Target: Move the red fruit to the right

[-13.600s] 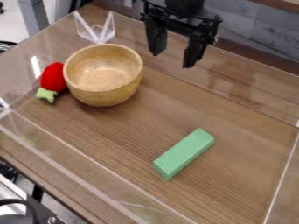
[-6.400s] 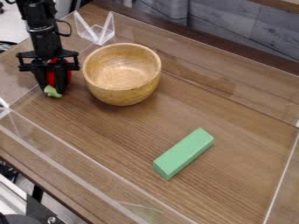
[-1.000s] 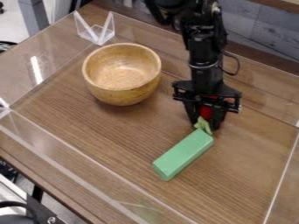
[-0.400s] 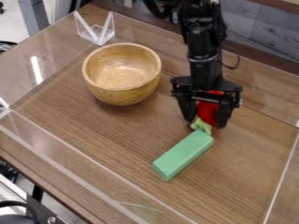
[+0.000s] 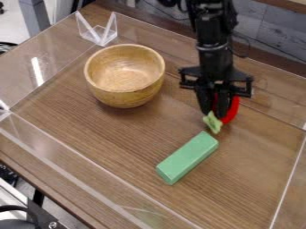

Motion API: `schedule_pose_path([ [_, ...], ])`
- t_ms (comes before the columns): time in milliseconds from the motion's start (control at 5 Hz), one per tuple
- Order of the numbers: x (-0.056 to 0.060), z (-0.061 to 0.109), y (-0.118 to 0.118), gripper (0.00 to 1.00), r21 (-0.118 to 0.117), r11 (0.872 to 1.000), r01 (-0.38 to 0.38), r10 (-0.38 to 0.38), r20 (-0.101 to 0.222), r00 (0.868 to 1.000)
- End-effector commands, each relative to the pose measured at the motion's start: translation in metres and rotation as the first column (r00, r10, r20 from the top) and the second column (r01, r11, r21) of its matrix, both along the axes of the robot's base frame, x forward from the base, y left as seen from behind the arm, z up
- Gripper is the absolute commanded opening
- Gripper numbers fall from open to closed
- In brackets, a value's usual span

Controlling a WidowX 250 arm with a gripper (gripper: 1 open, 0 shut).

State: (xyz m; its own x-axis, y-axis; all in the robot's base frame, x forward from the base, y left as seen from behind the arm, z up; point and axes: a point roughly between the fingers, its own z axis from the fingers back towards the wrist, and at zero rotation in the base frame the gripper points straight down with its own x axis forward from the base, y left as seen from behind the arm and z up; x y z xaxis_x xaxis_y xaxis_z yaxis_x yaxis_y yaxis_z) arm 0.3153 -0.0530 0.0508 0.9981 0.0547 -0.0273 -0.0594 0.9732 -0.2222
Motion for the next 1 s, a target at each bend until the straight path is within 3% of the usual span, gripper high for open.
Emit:
schedule_pose_path([
  [0, 0.021, 0.043, -0.003, 0.0, -0.004, 0.999, 0.041, -0.04, 0.128, 0.991],
  [400, 0.051, 0.046, -0.008, 0.0, 0.02, 0.997, -0.073, 0.07, 0.137, 0.988],
  [800, 0.054, 0.037, 0.007, 0.0, 0.057, 0.998, 0.037, -0.044, 0.119, 0.992],
])
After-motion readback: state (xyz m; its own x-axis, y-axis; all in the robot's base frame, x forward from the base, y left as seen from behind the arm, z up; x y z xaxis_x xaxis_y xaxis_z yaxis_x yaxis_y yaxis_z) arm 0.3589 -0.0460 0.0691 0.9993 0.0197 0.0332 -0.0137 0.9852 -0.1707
